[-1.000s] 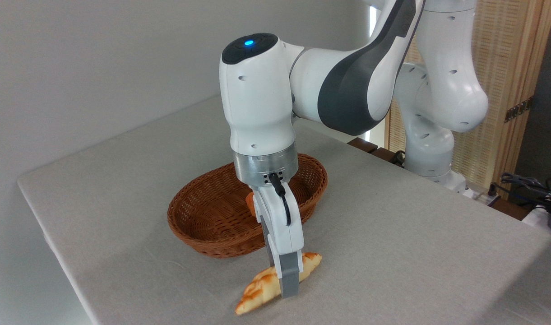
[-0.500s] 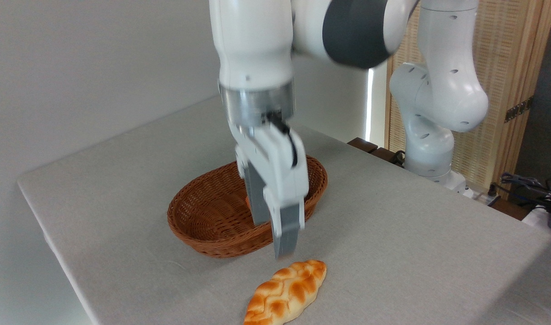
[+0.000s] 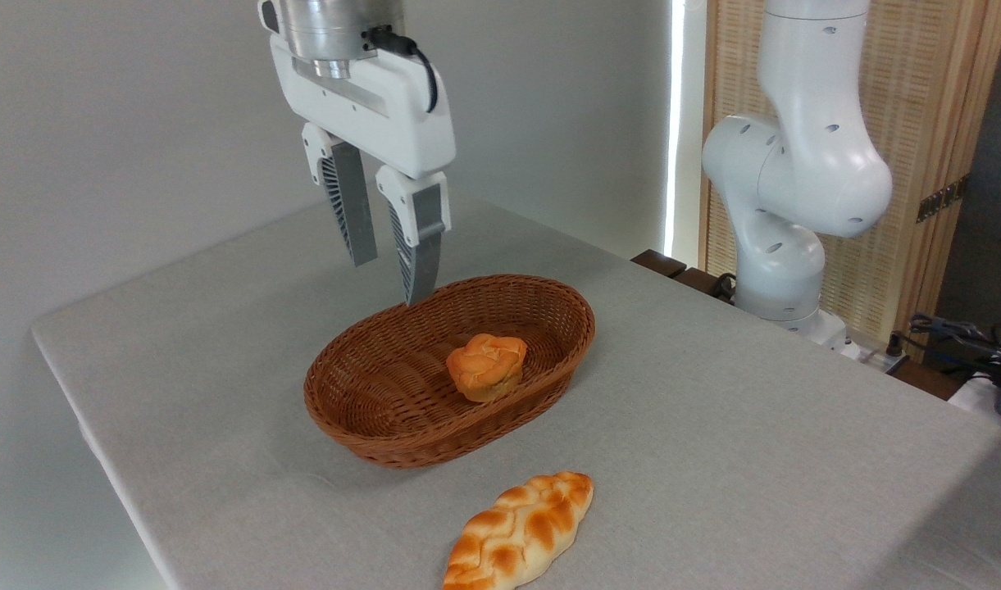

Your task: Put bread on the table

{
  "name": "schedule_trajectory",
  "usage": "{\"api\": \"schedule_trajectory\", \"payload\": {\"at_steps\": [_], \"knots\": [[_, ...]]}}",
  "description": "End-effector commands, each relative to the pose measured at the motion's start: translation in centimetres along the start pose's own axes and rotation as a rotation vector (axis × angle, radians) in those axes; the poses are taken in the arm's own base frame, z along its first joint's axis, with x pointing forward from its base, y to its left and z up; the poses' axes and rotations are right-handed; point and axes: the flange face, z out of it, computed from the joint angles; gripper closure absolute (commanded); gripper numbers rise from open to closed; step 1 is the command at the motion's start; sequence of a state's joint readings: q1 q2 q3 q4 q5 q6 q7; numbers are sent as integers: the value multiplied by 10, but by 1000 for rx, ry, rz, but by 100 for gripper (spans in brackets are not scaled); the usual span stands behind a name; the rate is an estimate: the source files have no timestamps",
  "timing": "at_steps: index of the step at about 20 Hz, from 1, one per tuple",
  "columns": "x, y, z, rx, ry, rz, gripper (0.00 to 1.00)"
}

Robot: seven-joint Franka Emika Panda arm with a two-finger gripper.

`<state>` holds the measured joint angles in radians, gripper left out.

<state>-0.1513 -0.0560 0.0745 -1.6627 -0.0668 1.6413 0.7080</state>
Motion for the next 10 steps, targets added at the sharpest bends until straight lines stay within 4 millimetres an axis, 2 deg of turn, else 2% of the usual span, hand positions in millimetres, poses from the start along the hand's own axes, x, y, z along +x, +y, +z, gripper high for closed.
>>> {"api": "schedule_trajectory", "payload": {"at_steps": [1, 7, 10], "knots": [[0, -5, 1, 10, -31, -4, 0], [-18, -24, -2, 37, -53, -29, 0], [-19, -25, -2, 35, -58, -33, 0]]}}
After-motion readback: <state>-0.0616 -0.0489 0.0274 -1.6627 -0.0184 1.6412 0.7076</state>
